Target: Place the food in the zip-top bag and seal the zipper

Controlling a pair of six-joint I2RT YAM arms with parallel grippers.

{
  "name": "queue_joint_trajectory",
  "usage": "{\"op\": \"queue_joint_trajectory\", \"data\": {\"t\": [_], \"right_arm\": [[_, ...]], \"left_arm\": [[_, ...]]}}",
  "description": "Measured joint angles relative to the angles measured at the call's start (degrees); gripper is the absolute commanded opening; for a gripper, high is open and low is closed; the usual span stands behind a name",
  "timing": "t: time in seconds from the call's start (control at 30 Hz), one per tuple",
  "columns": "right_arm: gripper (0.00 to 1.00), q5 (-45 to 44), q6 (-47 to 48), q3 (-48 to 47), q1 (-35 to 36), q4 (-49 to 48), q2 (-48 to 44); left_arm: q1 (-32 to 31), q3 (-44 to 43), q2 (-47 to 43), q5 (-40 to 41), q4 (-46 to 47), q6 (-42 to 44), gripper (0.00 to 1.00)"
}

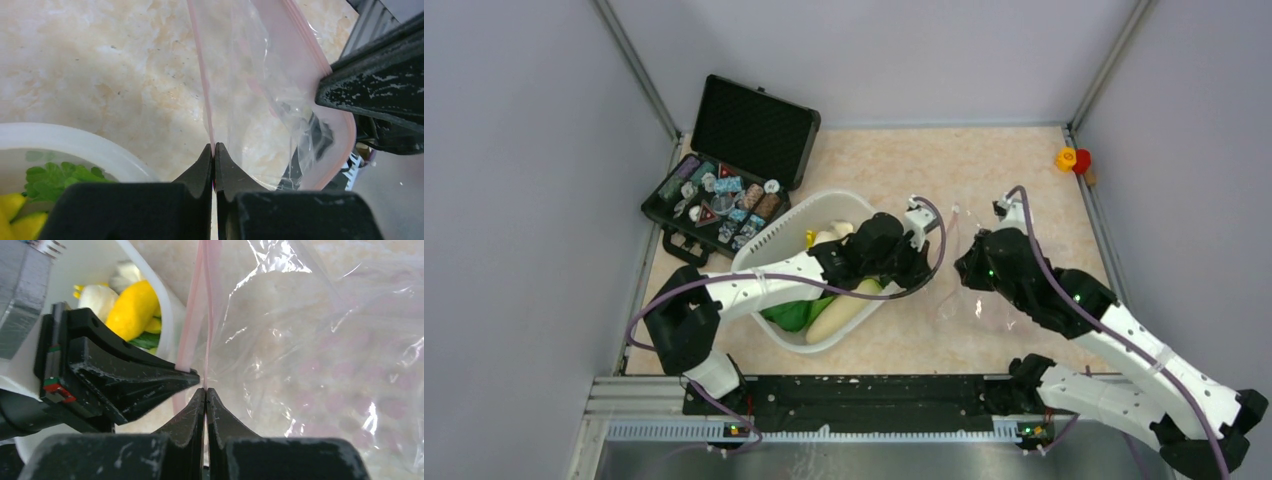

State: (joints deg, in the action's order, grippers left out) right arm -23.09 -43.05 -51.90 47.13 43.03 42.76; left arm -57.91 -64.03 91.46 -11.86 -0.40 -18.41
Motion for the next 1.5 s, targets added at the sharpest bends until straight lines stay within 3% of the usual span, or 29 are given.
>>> {"op": "queue_joint_trajectory", "data": {"t": [0.27,0.43,0.53,0.77,0.83,0.93,1.0,1.1,1.5], "right_arm": [[0.00,-5.7,-2.3,-11.8,0.1,20.7,14.1],[0.01,-9.1,-4.7,-11.9,0.1,26.1,13.7],[0.13,-8.3,-4.3,-11.1,0.3,22.6,9.8],[0.23,-3.0,-4.6,-1.6,0.3,7.3,0.5],[0.30,-2.3,-5.0,-0.7,0.3,5.1,1.5],[0.51,-0.9,-5.4,-0.1,0.3,2.1,3.6],[0.56,0.3,-5.3,0.6,0.3,-0.2,4.0],[0.56,1.0,-5.1,0.6,0.4,-2.1,4.0],[0.38,-5.9,-5.2,-3.4,1.0,2.9,13.2]], "left_arm": [[0.0,-2.4,0.0,10.3,-3.9,-2.6,0.00],[0.1,-3.7,0.5,11.9,-4.4,-4.0,0.00],[0.0,-3.7,1.1,11.4,-4.4,-4.4,0.00],[0.0,-3.7,1.5,6.0,-3.7,-4.8,0.00],[0.0,-3.7,1.5,5.0,-3.4,-5.1,0.00],[0.0,-3.7,1.5,4.1,-3.1,-5.4,0.00],[0.1,-3.7,1.5,3.7,-3.0,-5.5,0.00],[0.0,-3.7,1.5,3.3,-3.0,-5.6,0.00],[0.0,-3.5,1.2,3.2,-2.5,-5.9,0.00]]}}
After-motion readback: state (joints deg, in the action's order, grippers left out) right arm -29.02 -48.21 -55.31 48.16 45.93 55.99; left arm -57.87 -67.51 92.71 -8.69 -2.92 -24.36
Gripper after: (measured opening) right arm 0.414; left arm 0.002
